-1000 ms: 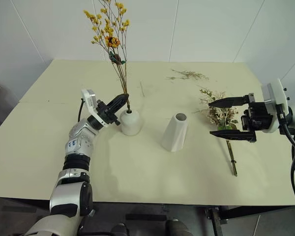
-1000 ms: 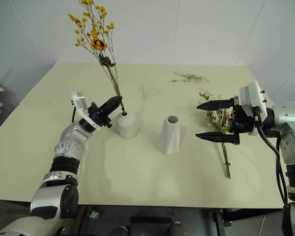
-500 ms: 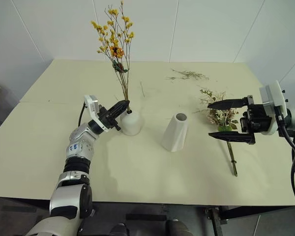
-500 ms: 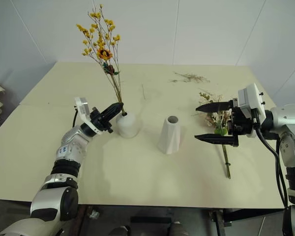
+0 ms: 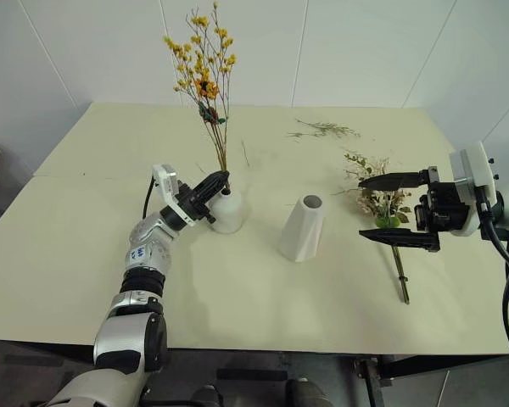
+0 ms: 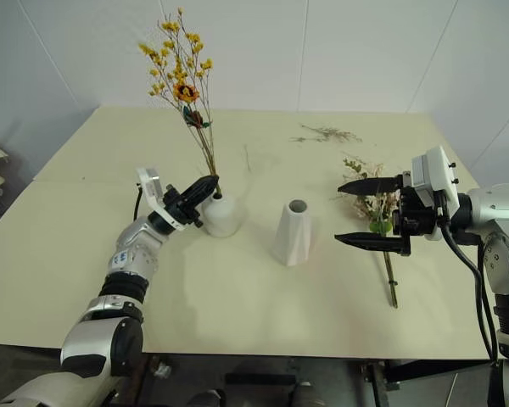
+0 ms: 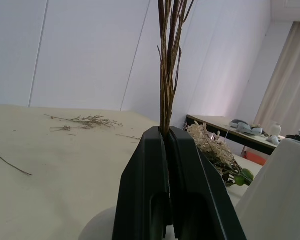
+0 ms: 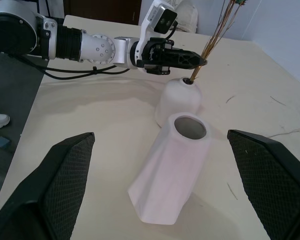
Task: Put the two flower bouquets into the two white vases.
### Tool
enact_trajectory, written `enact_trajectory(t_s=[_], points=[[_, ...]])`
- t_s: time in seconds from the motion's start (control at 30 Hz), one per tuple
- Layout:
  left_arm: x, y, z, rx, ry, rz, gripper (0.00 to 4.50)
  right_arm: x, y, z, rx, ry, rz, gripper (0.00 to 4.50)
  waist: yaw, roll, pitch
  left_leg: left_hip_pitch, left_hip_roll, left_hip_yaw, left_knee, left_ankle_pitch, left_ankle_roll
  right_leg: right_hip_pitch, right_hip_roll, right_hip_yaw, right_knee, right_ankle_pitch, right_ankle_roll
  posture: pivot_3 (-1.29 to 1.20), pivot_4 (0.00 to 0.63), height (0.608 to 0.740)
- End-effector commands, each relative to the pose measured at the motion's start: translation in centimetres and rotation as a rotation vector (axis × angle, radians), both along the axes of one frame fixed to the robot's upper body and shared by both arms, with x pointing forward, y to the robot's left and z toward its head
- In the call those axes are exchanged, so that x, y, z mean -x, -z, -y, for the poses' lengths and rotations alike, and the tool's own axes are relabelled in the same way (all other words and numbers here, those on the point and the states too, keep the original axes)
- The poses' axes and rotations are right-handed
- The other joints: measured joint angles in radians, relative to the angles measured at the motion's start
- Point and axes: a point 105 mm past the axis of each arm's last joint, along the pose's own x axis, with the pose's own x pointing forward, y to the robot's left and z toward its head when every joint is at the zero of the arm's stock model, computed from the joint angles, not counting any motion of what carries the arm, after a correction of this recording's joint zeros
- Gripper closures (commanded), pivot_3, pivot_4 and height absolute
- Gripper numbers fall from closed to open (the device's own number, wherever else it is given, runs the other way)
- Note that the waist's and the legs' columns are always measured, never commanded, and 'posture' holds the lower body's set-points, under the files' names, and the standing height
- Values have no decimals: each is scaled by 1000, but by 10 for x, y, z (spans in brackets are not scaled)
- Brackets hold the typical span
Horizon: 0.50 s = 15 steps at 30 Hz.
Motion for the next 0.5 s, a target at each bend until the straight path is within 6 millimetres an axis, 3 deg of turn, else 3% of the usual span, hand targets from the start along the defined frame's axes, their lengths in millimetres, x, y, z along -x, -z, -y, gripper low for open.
enact_trajectory(t_s=[0.03, 0.5], points=[[-2, -14, -5, 13, -18, 38, 4462, 5, -11, 1, -27, -7, 49, 0, 0, 0, 0, 0, 0, 0, 0, 0, 0, 0, 0, 0, 0, 0, 0, 0, 150, 740], [-1, 18, -3, -83, -46, 16, 4462, 6, -11, 0, -35, -3, 49, 0, 0, 0, 0, 0, 0, 0, 0, 0, 0, 0, 0, 0, 0, 1, 0, 0, 150, 740]])
